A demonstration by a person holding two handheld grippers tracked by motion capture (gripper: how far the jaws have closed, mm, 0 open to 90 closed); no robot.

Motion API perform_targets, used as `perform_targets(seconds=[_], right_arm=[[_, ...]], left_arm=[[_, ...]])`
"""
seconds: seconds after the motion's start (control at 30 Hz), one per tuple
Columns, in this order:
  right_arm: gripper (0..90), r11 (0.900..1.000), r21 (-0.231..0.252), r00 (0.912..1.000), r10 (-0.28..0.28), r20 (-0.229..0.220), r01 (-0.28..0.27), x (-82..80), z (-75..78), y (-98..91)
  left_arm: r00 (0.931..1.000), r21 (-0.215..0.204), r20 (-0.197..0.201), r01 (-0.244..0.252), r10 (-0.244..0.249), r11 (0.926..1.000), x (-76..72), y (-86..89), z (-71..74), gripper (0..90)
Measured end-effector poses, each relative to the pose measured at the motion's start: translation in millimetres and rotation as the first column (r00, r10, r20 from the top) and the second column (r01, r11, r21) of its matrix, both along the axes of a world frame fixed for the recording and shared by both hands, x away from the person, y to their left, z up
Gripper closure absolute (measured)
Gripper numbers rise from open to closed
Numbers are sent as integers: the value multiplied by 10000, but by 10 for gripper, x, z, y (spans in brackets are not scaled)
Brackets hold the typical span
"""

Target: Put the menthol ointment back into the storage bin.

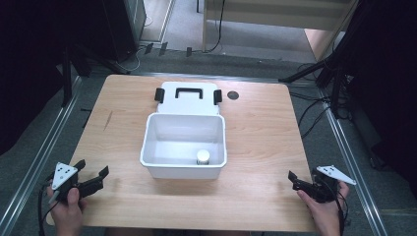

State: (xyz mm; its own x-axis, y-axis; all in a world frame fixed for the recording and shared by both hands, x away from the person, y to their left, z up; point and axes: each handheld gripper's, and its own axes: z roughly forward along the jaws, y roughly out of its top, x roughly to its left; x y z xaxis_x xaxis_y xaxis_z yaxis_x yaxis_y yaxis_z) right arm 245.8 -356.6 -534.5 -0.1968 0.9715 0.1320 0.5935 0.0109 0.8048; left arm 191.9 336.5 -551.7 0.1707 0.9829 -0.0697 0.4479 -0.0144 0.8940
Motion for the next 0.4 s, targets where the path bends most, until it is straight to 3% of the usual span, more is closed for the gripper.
perform_targets(seconds=[0.17, 0.27, 0.4], right_arm=[[64, 9911, 1218, 9976, -583, 372, 534, -64, -128, -120], [64, 9866, 1523, 9941, -716, 815, 586, -100, -100, -163], [64, 9824, 1727, 9925, -866, 867, 707, -126, -101, -183]], left_arm=[[10000, -9, -75, -15, 14, 10000, -6, -5, 0, 147], [10000, 56, -73, -34, 34, 10000, -6, -10, 0, 147], [9999, 145, -94, -42, 44, 9999, -1, -17, -1, 147]])
